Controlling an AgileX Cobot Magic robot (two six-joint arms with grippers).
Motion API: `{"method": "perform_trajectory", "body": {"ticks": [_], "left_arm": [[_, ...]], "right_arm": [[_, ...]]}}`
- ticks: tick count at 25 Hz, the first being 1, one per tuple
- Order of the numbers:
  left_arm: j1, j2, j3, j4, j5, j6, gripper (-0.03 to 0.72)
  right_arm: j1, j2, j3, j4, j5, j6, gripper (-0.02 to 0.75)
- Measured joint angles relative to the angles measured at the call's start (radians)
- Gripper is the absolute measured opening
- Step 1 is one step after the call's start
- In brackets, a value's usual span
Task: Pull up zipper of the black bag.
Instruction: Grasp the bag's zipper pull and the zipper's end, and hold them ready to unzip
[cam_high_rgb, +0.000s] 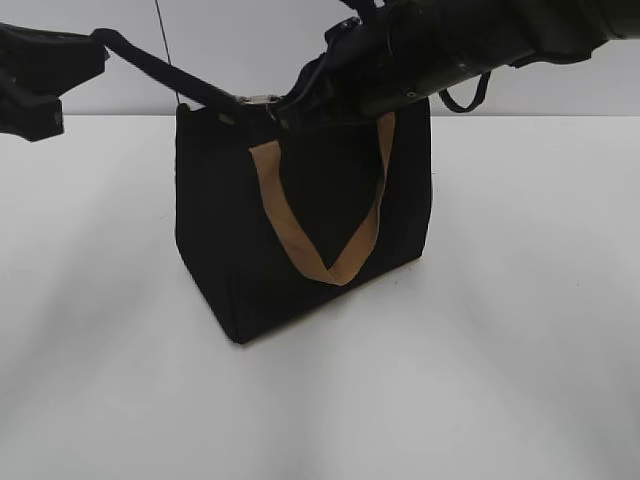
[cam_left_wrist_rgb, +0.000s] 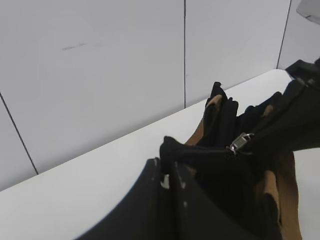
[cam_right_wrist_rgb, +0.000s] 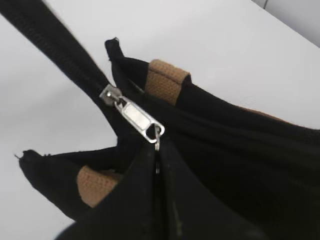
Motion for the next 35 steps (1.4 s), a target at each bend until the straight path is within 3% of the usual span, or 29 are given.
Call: {"method": "perform_trajectory", "body": {"ticks": [35], "left_arm": [[0.000, -0.005, 0.000, -0.003, 0.031, 0.000, 0.010]], "right_arm": [[-0.250, -0.014, 0.000, -0.011, 0.009, 0.116, -0.015]]}}
